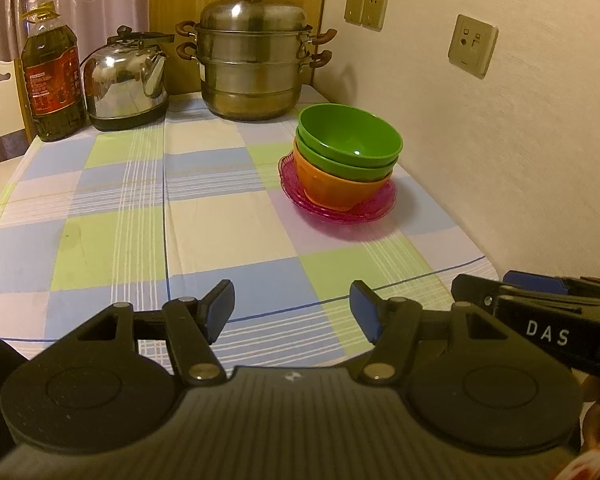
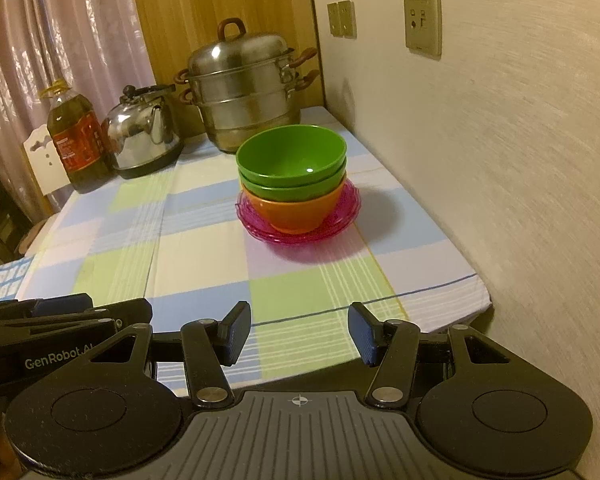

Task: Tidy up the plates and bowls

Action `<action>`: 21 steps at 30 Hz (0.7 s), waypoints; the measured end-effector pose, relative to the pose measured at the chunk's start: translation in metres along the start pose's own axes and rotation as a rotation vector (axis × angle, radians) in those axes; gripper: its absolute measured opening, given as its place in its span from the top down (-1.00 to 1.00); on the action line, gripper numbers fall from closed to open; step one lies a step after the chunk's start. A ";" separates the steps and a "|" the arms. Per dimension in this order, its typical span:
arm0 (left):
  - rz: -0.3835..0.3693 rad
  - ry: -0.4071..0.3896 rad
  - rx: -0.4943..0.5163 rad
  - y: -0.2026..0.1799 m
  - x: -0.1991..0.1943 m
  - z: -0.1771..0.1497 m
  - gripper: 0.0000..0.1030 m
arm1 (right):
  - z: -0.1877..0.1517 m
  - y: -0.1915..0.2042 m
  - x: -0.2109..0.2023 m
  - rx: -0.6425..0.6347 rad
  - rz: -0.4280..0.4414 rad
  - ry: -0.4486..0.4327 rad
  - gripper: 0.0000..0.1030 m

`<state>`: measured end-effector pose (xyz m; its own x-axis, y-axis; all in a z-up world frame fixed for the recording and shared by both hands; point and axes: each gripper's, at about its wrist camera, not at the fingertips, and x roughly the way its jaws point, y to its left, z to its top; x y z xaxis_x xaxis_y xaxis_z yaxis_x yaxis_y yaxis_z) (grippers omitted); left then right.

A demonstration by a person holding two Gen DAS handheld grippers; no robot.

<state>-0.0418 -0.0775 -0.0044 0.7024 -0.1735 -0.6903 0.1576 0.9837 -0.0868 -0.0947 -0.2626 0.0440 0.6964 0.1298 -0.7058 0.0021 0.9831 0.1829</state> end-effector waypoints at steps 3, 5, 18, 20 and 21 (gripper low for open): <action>0.000 -0.001 0.003 0.000 0.000 0.000 -0.19 | 0.000 -0.001 0.002 -0.001 0.000 0.000 -0.05; -0.001 -0.002 0.003 -0.001 -0.001 0.000 -0.19 | 0.000 -0.001 0.002 0.002 0.000 0.001 -0.05; 0.002 -0.001 0.006 -0.001 -0.001 0.000 -0.19 | 0.000 -0.004 0.004 0.004 -0.001 0.004 -0.05; 0.004 -0.001 0.010 -0.001 -0.001 0.000 -0.19 | 0.000 -0.004 0.004 0.004 -0.001 0.004 -0.05; 0.002 -0.002 0.006 -0.001 -0.001 0.000 -0.19 | 0.000 -0.004 0.004 0.003 -0.001 0.004 -0.05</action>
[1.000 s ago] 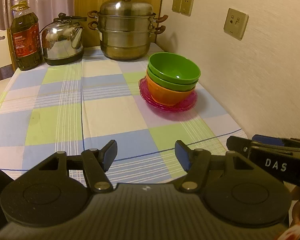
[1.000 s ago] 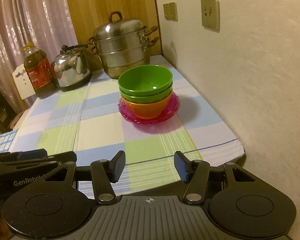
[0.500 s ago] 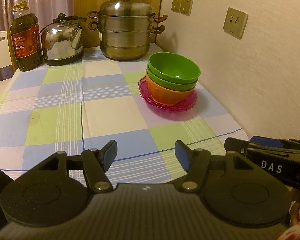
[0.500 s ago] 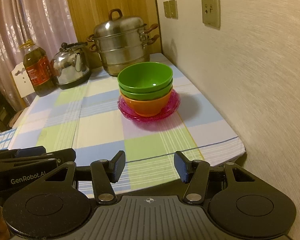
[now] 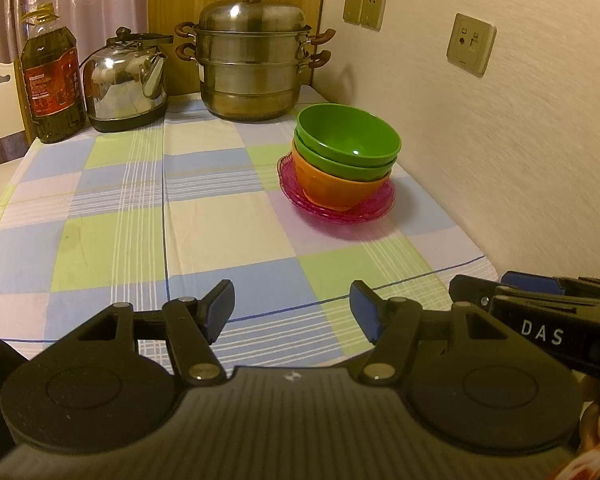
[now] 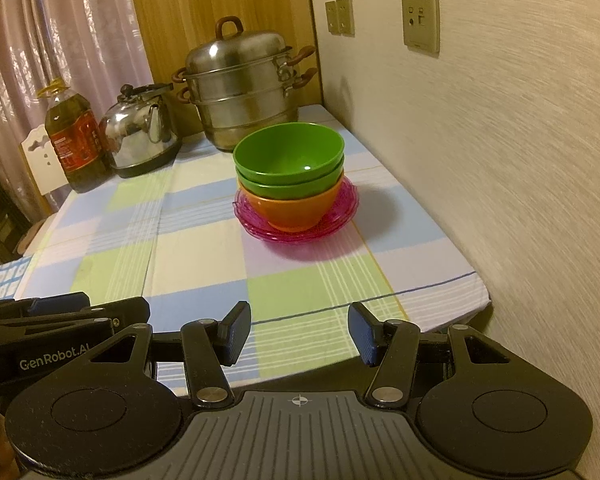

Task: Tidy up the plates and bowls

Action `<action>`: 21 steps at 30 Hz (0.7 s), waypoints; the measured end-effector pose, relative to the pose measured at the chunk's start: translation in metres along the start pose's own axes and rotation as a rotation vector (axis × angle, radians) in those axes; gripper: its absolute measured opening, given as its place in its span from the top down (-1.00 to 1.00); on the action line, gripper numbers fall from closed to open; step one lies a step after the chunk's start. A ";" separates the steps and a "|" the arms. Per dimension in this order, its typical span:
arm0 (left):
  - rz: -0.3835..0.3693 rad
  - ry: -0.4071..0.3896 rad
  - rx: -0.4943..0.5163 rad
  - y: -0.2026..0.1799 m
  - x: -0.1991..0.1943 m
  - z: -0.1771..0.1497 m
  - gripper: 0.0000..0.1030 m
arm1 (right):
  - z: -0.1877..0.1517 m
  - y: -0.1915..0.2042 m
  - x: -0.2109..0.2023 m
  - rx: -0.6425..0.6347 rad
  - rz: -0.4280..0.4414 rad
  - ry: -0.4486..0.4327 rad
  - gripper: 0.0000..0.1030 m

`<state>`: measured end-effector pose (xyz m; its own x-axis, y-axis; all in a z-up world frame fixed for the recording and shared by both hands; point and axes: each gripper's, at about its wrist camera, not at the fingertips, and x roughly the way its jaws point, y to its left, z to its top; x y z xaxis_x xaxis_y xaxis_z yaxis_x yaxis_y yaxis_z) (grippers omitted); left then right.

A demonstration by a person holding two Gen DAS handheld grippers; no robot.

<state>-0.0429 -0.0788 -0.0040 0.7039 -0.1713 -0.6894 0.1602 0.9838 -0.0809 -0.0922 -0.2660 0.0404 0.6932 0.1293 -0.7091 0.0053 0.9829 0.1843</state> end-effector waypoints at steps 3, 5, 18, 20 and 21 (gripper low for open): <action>0.002 -0.001 0.004 0.000 0.000 0.000 -0.19 | 0.000 0.000 0.000 -0.001 0.000 -0.001 -0.05; 0.000 -0.002 0.001 0.001 0.000 0.000 -0.19 | 0.000 -0.001 0.000 -0.001 -0.001 -0.001 -0.05; -0.002 -0.003 0.005 0.000 0.000 -0.001 -0.19 | 0.000 -0.001 0.000 0.002 -0.002 -0.001 -0.05; -0.002 -0.003 0.005 0.000 0.000 -0.001 -0.19 | 0.000 -0.001 0.000 -0.001 -0.002 -0.001 -0.05; -0.002 -0.002 0.004 0.000 0.000 -0.001 -0.19 | 0.000 -0.002 0.000 0.000 -0.002 -0.001 -0.05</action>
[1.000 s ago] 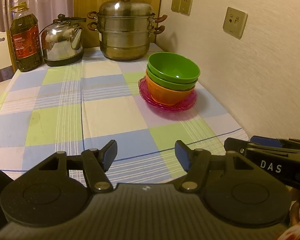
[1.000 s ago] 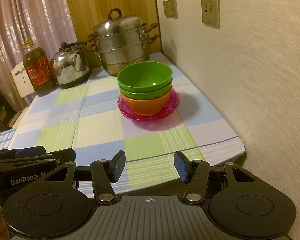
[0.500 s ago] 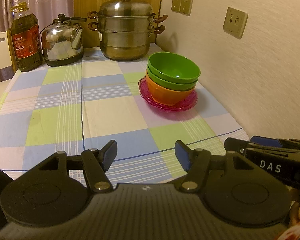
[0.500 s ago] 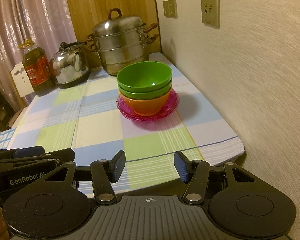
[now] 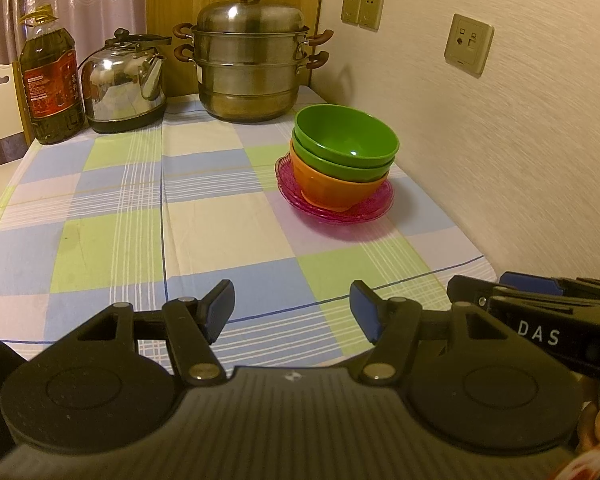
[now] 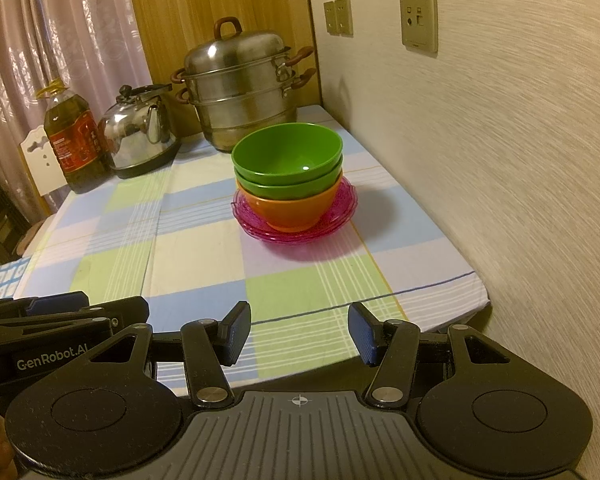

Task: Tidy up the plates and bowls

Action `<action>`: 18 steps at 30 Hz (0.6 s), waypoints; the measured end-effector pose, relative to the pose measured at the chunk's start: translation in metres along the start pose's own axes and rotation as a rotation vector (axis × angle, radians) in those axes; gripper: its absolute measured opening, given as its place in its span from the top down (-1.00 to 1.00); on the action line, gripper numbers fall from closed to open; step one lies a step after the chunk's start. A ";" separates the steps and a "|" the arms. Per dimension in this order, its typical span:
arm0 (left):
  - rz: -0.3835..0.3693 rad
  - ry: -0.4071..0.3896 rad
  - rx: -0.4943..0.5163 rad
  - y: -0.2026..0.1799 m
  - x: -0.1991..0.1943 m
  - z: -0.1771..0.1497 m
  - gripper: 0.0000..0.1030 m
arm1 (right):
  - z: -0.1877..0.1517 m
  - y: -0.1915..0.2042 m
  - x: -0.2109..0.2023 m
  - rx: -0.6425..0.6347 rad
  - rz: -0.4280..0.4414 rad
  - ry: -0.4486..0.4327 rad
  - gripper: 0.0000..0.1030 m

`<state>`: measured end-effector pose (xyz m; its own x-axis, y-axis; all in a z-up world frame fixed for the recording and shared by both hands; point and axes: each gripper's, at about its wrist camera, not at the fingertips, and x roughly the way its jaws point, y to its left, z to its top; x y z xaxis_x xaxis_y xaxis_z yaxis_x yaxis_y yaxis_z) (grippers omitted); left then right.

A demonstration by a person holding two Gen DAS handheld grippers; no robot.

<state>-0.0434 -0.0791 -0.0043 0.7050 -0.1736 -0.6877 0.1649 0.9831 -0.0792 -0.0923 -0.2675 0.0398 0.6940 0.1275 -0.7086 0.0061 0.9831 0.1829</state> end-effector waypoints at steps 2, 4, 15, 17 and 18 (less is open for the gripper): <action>0.000 0.000 0.000 0.000 0.000 0.000 -0.19 | 0.000 0.000 0.000 0.001 0.000 0.000 -0.05; -0.001 -0.001 0.000 0.000 0.000 0.000 -0.19 | 0.000 0.000 0.000 0.001 0.000 0.000 -0.05; -0.005 -0.002 -0.001 -0.001 0.000 0.000 -0.19 | 0.000 0.000 0.000 0.000 0.000 0.000 -0.05; -0.005 -0.002 -0.001 -0.001 0.000 0.000 -0.19 | 0.000 0.000 0.000 0.001 0.000 0.001 -0.05; -0.004 -0.002 0.000 -0.001 0.000 0.000 -0.19 | 0.000 0.000 0.000 0.001 0.000 0.001 -0.05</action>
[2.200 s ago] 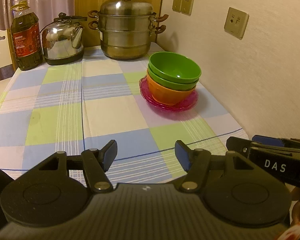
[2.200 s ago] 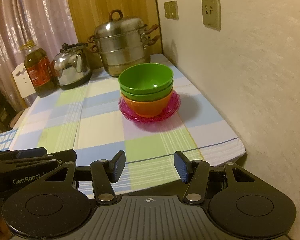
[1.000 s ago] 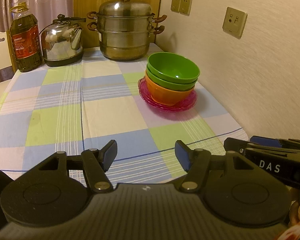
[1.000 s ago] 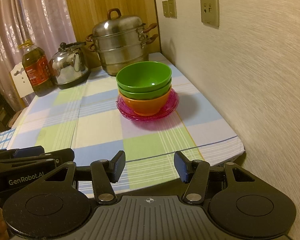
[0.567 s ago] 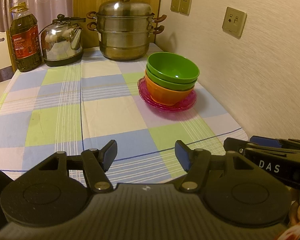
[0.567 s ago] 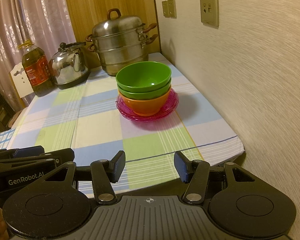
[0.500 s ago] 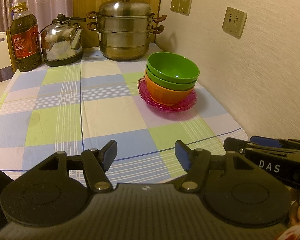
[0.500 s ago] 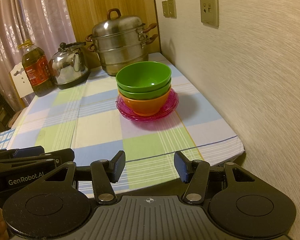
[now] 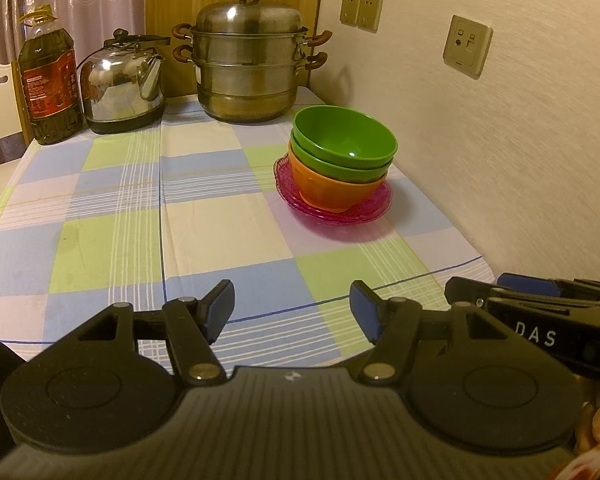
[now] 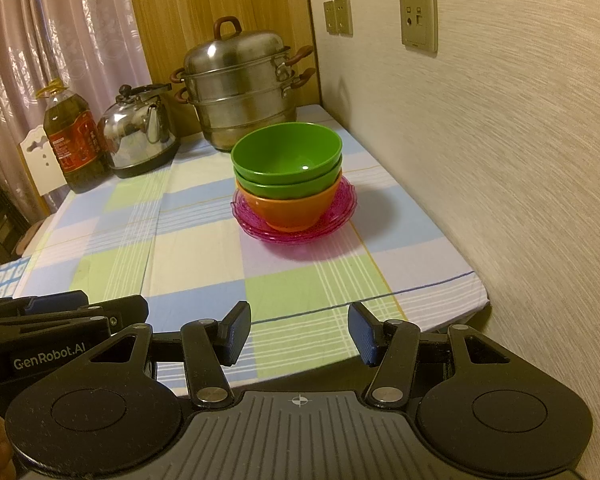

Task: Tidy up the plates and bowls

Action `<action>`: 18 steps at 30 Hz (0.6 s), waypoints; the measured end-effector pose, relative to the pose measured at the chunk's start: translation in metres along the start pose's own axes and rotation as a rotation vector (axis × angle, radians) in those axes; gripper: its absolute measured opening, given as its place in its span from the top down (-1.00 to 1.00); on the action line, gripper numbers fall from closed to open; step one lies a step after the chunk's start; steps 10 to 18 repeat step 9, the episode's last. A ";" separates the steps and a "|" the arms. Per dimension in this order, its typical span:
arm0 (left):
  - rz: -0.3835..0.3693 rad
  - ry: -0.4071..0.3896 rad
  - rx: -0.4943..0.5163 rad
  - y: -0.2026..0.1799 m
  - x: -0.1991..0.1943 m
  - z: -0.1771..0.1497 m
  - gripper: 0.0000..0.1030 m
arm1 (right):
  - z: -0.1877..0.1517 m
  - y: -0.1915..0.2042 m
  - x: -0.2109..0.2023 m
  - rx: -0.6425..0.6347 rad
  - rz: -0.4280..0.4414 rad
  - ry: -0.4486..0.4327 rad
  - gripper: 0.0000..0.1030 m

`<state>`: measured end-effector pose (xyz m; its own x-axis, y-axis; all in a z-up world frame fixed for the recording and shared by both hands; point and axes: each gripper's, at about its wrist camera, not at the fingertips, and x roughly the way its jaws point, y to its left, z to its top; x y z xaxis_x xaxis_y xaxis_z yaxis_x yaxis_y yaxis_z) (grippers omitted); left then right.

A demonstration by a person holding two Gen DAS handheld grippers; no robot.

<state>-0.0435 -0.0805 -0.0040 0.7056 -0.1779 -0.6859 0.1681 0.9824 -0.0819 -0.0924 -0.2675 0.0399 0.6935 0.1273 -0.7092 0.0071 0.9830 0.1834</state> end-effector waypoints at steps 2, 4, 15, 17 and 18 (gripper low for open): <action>-0.001 0.001 -0.002 0.001 0.000 0.000 -0.19 | 0.000 0.000 0.000 -0.001 0.000 -0.001 -0.05; -0.006 -0.005 -0.007 0.001 -0.001 0.000 -0.20 | 0.000 -0.001 0.000 -0.001 0.000 0.000 -0.05; -0.007 -0.024 -0.009 0.001 -0.004 0.000 -0.25 | 0.000 0.000 0.000 -0.001 0.000 0.000 -0.05; -0.007 -0.024 -0.009 0.001 -0.004 0.000 -0.25 | 0.000 0.000 0.000 -0.001 0.000 0.000 -0.05; -0.007 -0.024 -0.009 0.001 -0.004 0.000 -0.25 | 0.000 0.000 0.000 -0.001 0.000 0.000 -0.05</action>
